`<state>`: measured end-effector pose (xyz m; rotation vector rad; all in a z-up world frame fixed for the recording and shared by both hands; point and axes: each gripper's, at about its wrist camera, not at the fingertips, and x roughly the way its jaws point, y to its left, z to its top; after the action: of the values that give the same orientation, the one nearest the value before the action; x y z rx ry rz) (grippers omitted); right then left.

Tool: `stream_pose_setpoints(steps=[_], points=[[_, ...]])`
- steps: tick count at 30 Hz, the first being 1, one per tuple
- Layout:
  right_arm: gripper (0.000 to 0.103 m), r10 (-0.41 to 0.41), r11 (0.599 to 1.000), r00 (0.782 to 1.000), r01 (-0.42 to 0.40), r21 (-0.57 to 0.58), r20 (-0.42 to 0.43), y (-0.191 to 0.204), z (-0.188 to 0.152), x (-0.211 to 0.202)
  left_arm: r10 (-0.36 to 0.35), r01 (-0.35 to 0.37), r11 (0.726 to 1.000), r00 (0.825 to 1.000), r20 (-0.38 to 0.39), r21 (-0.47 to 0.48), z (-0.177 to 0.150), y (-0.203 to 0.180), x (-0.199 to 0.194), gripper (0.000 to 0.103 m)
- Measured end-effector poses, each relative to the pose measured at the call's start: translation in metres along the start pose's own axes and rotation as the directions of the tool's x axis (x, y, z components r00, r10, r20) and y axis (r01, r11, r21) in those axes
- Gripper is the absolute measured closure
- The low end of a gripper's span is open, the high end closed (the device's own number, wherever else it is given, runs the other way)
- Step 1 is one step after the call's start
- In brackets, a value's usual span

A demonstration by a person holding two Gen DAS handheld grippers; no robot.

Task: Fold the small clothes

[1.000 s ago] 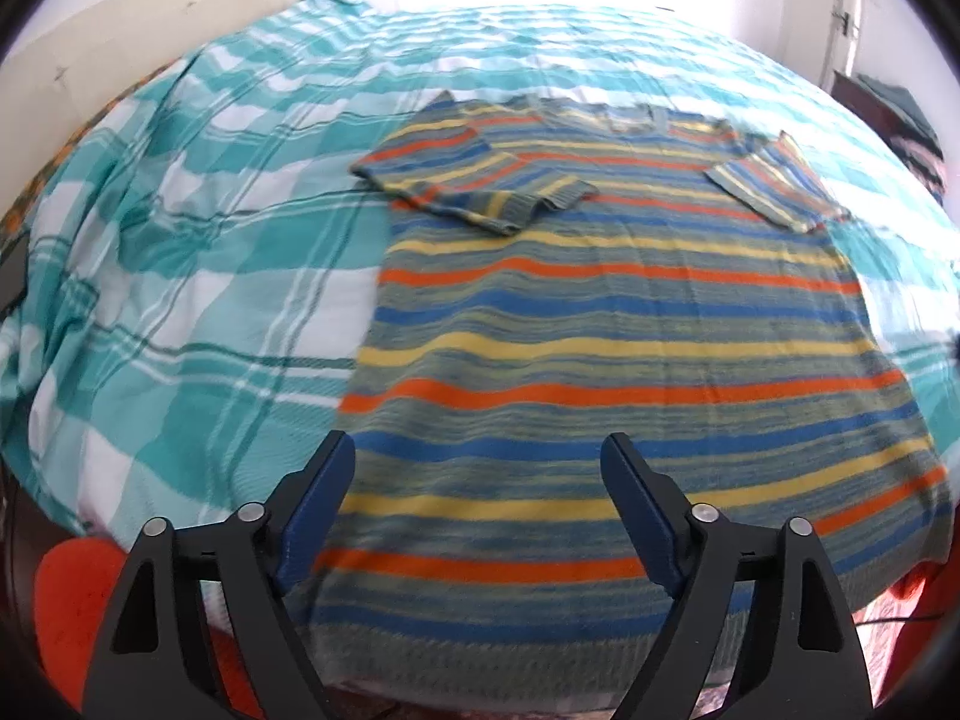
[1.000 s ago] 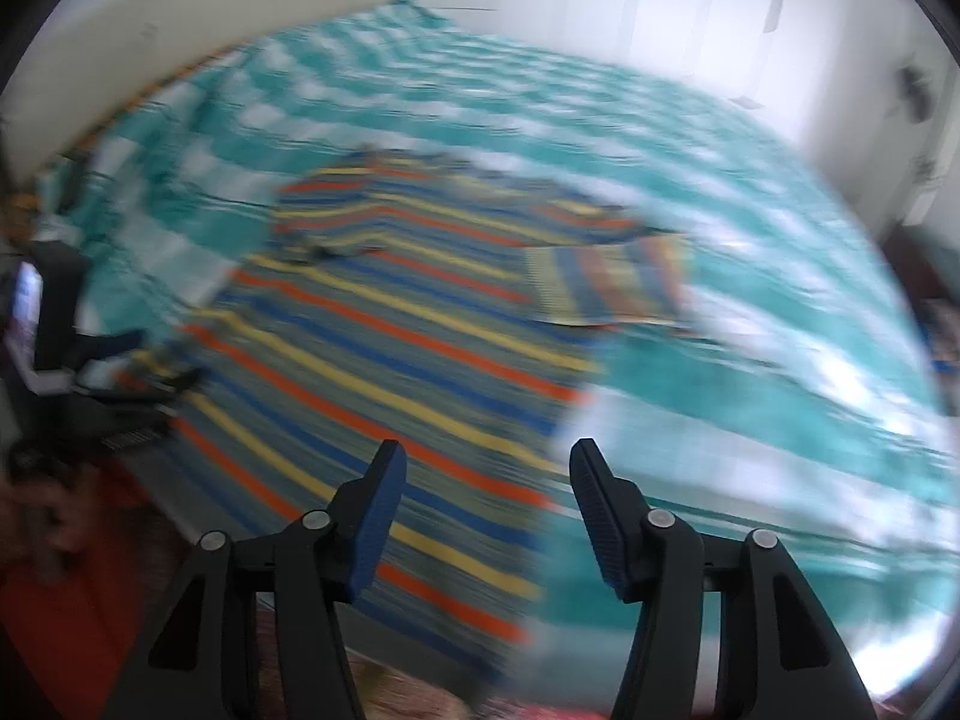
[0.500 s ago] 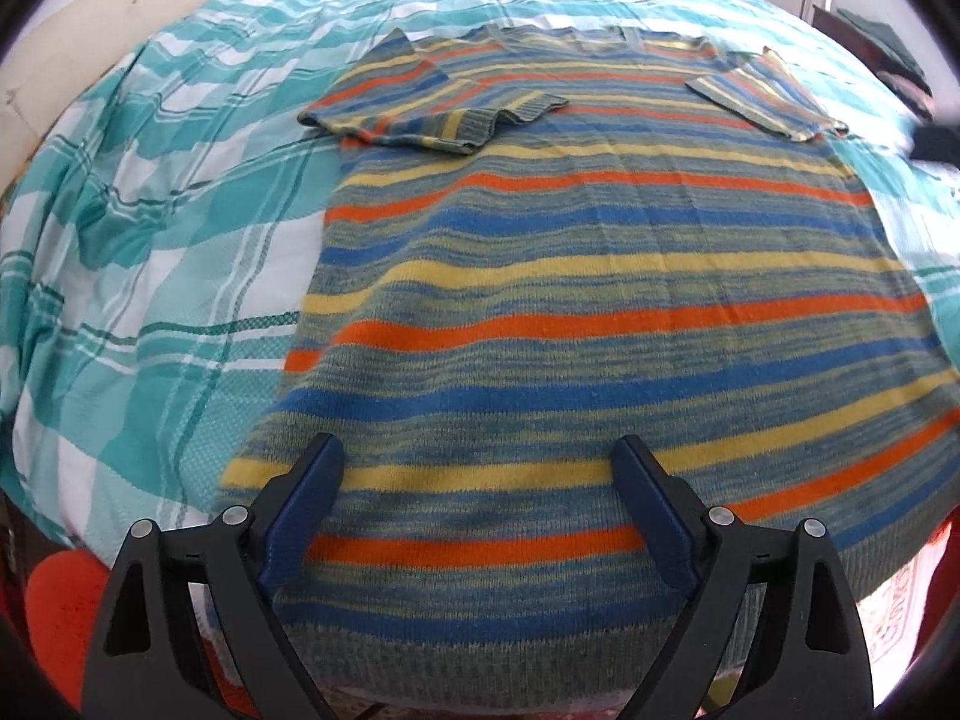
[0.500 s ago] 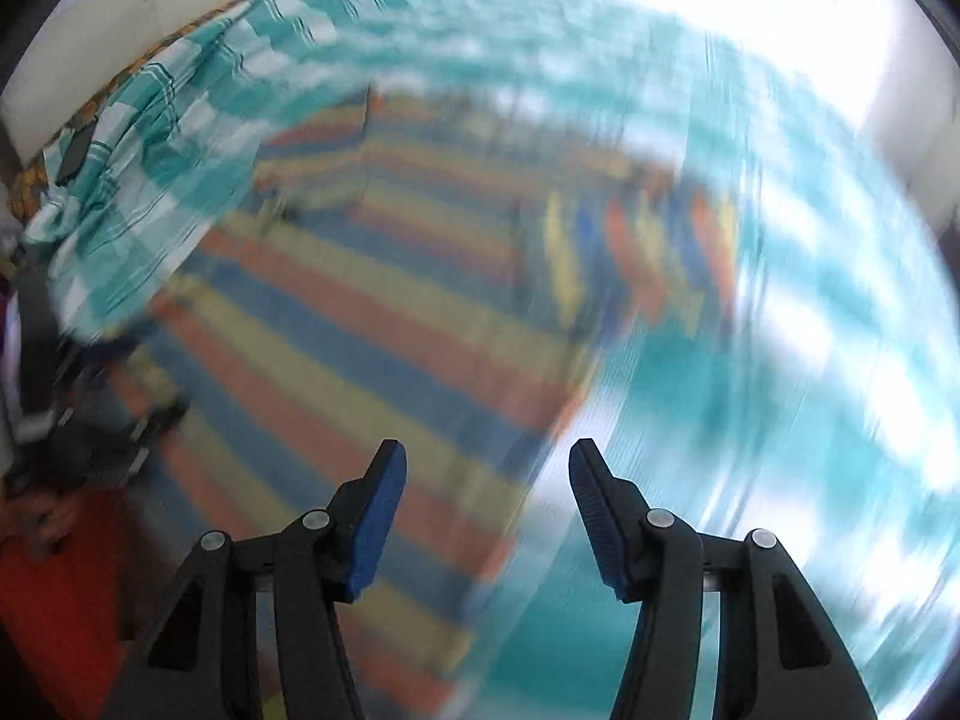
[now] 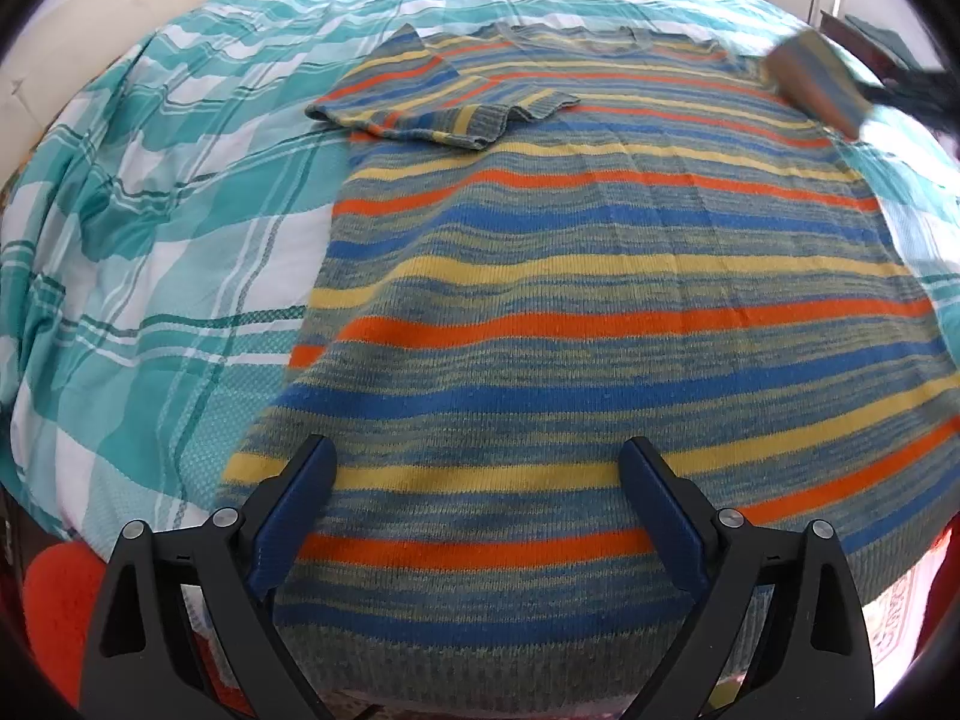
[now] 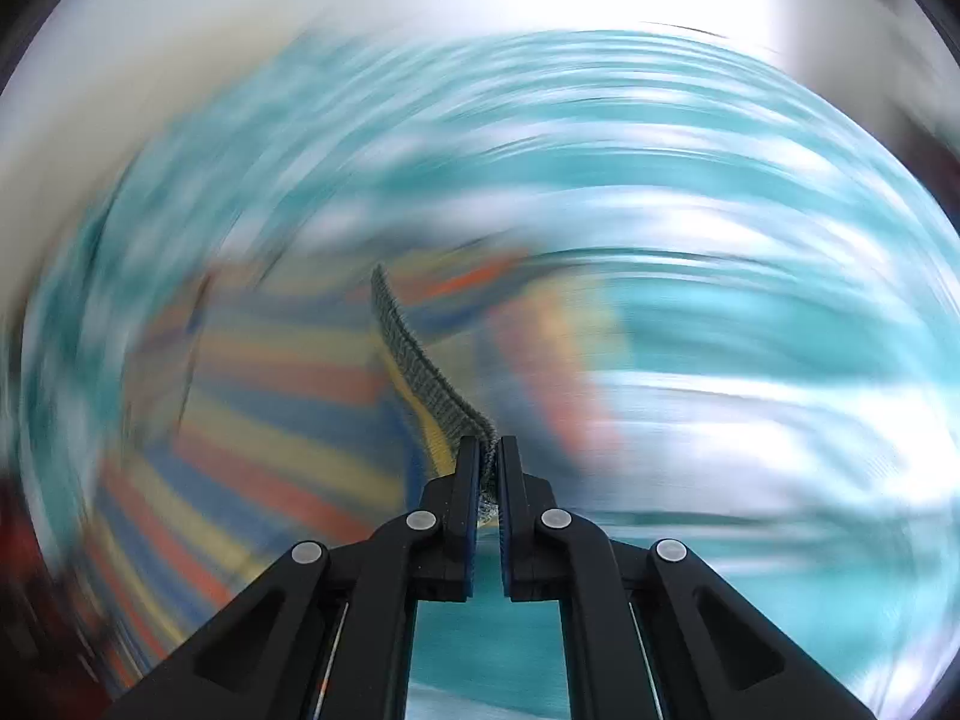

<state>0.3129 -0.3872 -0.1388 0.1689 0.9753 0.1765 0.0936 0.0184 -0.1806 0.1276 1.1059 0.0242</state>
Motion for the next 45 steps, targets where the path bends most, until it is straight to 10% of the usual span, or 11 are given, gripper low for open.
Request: stream_pose_setpoints(steps=[5,10,15,18,20,28,32,34,39,45], points=[[0.097,-0.085,0.912,0.996,0.079,0.403,-0.003,-0.157,-0.025,-0.029,-0.002,0.002,1.000,1.000,-0.005,-0.021,0.003,0.000,0.003,0.007],[0.096,0.070,0.804,0.996,-0.087,0.588,0.051,-0.201,-0.060,-0.025,0.006,-0.007,0.999,1.000,-0.006,-0.033,0.003,-0.001,0.003,0.006],[0.060,0.196,0.676,0.963,-0.268,0.686,0.183,-0.212,-0.071,-0.016,0.015,-0.015,0.999,1.000,-0.005,-0.032,0.002,-0.002,0.004,0.006],[0.062,0.185,0.705,0.972,-0.234,0.670,0.144,-0.208,-0.063,-0.006,0.017,-0.017,0.999,1.000,-0.009,-0.037,0.003,-0.002,0.004,0.005],[0.098,0.173,0.751,0.982,-0.183,0.635,0.078,-0.203,-0.056,0.001,0.014,-0.015,0.999,1.000,-0.010,-0.040,0.003,-0.001,0.004,0.005],[0.099,-0.069,0.819,0.998,0.055,0.572,0.003,-0.187,-0.059,-0.013,0.019,-0.019,0.999,1.000,-0.010,-0.029,0.002,-0.001,0.007,0.003],[0.098,-0.120,0.790,0.993,0.101,0.604,-0.008,-0.182,-0.061,-0.008,0.020,-0.021,1.000,0.999,-0.032,-0.024,0.004,0.002,0.003,0.004],[0.093,-0.126,0.805,0.992,0.103,0.584,-0.001,-0.181,-0.057,-0.006,0.044,-0.044,0.999,0.997,-0.057,-0.009,0.009,0.004,-0.009,0.006],[0.035,-0.150,0.862,0.988,0.120,0.492,0.022,-0.166,-0.064,-0.040,-0.018,0.016,1.000,0.996,0.088,0.021,0.052,0.015,-0.070,0.007],[0.031,-0.170,0.891,0.982,0.116,0.439,0.086,-0.134,-0.097,-0.094,-0.049,0.008,0.975,0.982,0.183,0.220,0.145,-0.008,-0.055,0.003]])
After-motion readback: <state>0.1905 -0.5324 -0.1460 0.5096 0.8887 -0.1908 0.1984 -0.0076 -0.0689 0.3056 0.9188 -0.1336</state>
